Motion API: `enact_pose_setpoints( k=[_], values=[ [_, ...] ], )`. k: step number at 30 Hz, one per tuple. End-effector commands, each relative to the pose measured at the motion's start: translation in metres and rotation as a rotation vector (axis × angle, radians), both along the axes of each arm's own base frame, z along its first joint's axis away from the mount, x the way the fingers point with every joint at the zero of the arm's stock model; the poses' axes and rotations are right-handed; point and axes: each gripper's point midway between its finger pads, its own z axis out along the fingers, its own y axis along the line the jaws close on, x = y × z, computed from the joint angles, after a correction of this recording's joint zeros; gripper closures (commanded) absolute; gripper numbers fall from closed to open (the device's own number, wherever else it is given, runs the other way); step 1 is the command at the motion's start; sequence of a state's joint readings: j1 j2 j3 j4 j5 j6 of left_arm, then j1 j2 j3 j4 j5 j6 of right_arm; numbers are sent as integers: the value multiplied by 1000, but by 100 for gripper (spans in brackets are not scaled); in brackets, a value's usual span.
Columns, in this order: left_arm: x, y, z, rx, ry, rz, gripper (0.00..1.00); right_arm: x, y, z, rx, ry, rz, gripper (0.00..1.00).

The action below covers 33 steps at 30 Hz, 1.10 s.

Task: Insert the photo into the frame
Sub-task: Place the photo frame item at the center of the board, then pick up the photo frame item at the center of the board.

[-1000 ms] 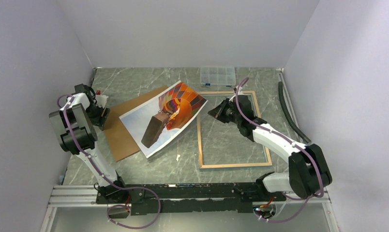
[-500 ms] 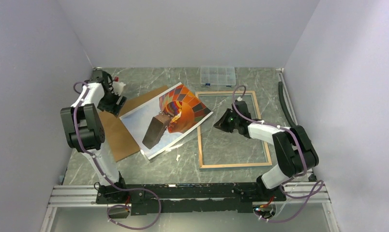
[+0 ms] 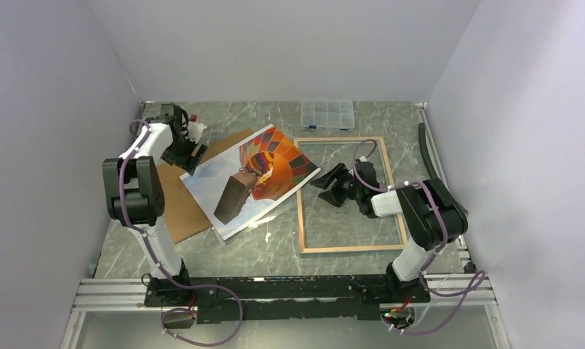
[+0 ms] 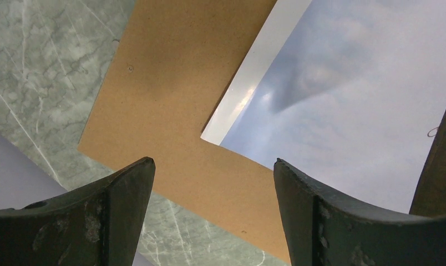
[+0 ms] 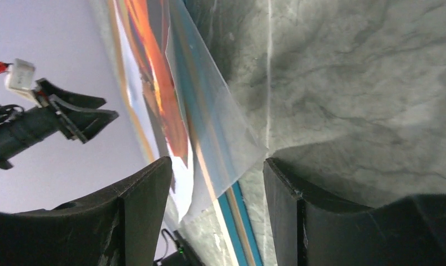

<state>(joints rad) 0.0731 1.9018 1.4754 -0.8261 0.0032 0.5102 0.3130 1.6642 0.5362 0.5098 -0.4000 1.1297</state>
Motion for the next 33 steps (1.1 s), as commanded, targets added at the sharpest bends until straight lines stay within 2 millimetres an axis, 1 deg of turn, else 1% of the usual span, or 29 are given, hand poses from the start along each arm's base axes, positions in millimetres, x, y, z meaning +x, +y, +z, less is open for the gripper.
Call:
enact_pose_setpoints(
  k=[1,3,5,8,12,14,17,18,21,25,27,28,31,33],
  values=[
    [8,-12,-8,-17,-21,4,16,3,16,2,108,-20,-20,35],
    [9,-14,-13,-17,-19,1,16,5,24,2,125,-25,-25,38],
    [9,-18,-19,-18,-8,-1,16,6,30,3,140,-37,-34,44],
    [9,-20,-26,-15,-1,-3,17,10,33,10,169,-68,-57,61],
    [12,-24,-33,-13,-7,-18,17,11,32,24,174,-121,-53,77],
    [13,-18,-37,31,-11,-14,17,13,33,30,150,-139,-37,88],
    [15,-14,-43,62,-19,-15,17,16,31,41,118,-171,-29,98],
    [14,-13,-45,69,-19,-14,17,18,31,47,111,-186,-26,99],
    [14,-5,-50,117,-24,-19,17,21,30,64,63,-227,-3,100],
    [9,7,-58,186,-17,-27,18,23,24,103,-28,-308,28,100],
    [7,12,-60,220,-18,-37,18,25,21,128,-66,-346,42,100],
    [6,16,-61,236,-15,-35,18,23,18,131,-99,-335,46,100],
    [3,25,-61,264,-10,-29,18,24,11,156,-155,-371,50,100],
    [3,31,-57,270,-13,-21,18,25,7,166,-177,-386,51,100]
  ],
)
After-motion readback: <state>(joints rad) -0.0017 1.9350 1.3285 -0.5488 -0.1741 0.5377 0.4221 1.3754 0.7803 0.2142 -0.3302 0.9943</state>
